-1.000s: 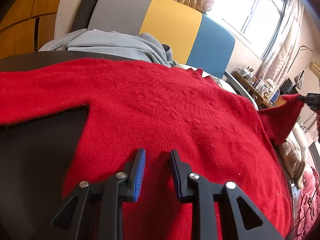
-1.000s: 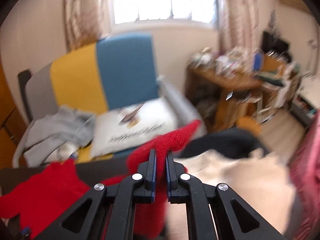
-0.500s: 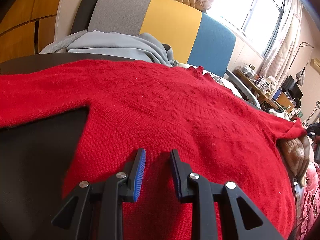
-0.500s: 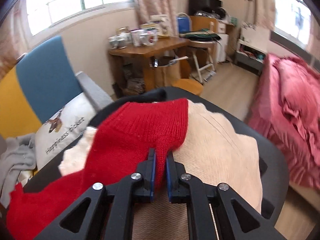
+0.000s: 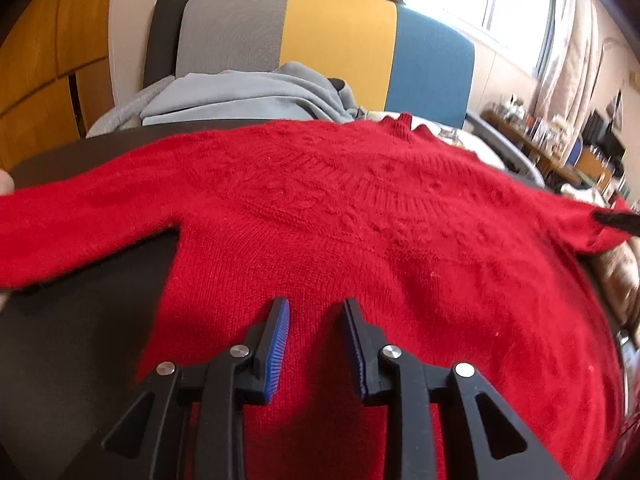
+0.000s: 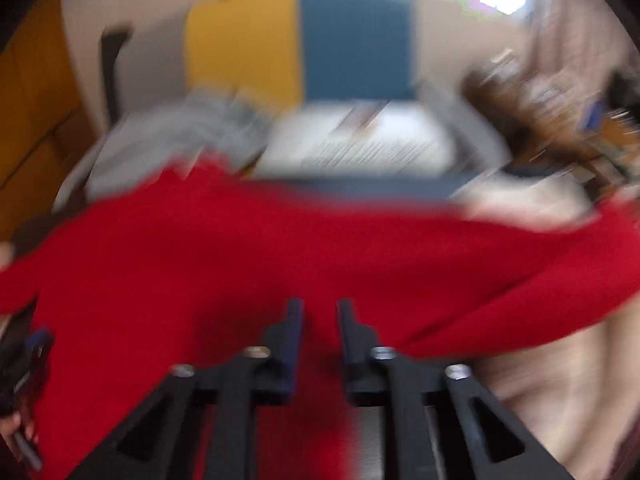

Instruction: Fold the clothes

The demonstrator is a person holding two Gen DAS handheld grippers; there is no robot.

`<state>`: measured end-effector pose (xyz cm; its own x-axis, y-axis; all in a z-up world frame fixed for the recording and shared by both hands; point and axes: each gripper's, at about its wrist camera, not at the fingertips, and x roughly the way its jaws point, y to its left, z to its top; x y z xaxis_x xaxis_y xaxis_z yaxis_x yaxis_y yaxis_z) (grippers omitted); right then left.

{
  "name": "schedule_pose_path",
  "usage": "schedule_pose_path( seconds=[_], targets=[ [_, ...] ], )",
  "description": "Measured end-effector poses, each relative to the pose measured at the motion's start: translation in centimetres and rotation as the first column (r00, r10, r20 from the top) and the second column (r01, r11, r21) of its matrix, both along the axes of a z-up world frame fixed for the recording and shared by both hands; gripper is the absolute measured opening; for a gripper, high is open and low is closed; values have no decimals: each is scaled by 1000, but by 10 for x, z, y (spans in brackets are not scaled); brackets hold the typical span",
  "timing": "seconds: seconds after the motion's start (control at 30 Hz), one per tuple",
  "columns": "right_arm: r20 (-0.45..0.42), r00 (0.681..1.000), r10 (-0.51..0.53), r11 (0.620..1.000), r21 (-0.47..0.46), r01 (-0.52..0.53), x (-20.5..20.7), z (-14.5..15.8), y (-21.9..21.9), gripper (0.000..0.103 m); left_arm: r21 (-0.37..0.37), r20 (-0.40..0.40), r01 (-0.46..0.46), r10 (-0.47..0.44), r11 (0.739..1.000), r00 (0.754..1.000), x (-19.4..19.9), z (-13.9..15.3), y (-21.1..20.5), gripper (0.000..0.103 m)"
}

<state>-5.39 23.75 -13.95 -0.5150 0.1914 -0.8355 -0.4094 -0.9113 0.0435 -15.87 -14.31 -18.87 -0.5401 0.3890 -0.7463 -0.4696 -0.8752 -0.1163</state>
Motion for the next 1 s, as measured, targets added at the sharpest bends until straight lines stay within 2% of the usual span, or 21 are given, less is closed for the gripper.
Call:
schedule_pose_path(
  seconds=[0.07,0.13,0.23,0.27,0.3,0.37,0.43,0.5,0.57,0.63,0.67,0.73,0.8,0.87,0.97,1.0],
  targets=[
    [86,996,26,999,40,-30,-12,-28,-12,14,-6,-6,11,-11,1000,1000,4,0,-6,27],
    [135,991,-9,995,105,-5,-9,-43,-6,14,8,0,9,-9,1000,1000,3,-1,-14,27],
    [91,984,-154,986,82,146,17,-38,18,16,50,29,3,-4,999,1000,-3,-1,-22,27],
    [87,983,-162,984,84,155,28,-32,16,21,49,38,2,-4,999,999,-4,0,-22,27],
    [76,985,-155,986,79,149,38,-26,12,21,53,52,6,-8,999,999,-4,2,-21,27],
    [8,998,-57,998,41,56,62,-8,-10,21,70,82,17,-23,997,996,0,5,-21,27],
    [-25,996,81,997,7,-81,85,1,-48,22,96,108,32,-43,995,993,9,6,-20,27],
    [-20,982,190,982,9,-189,99,-3,-83,22,122,133,47,-63,991,989,19,7,-19,27],
    [-3,973,232,973,-1,-232,104,-12,-112,22,148,158,60,-84,987,984,28,8,-18,27],
    [3,972,235,970,-68,-234,107,-26,-129,19,102,124,91,-104,991,987,38,7,-15,27],
    [10,976,219,973,-77,-218,107,-30,-130,10,65,96,107,-113,992,989,44,6,-14,27],
    [12,984,177,981,-83,-175,117,-32,-130,5,-14,41,128,-128,992,991,55,5,-14,27],
    [10,991,132,986,-101,-130,127,-31,-121,0,-57,-5,133,-134,989,991,66,4,-21,27],
    [14,996,87,988,-126,-85,140,-32,-111,0,-62,-46,132,-135,989,990,76,1,-29,27],
    [-32,996,78,973,-216,-83,145,-31,-100,1,-51,-9,157,-157,986,988,73,9,-16,27],
    [-46,996,76,966,-245,-85,146,-29,-96,6,-47,5,165,-165,985,986,71,12,-12,27]
  ],
)
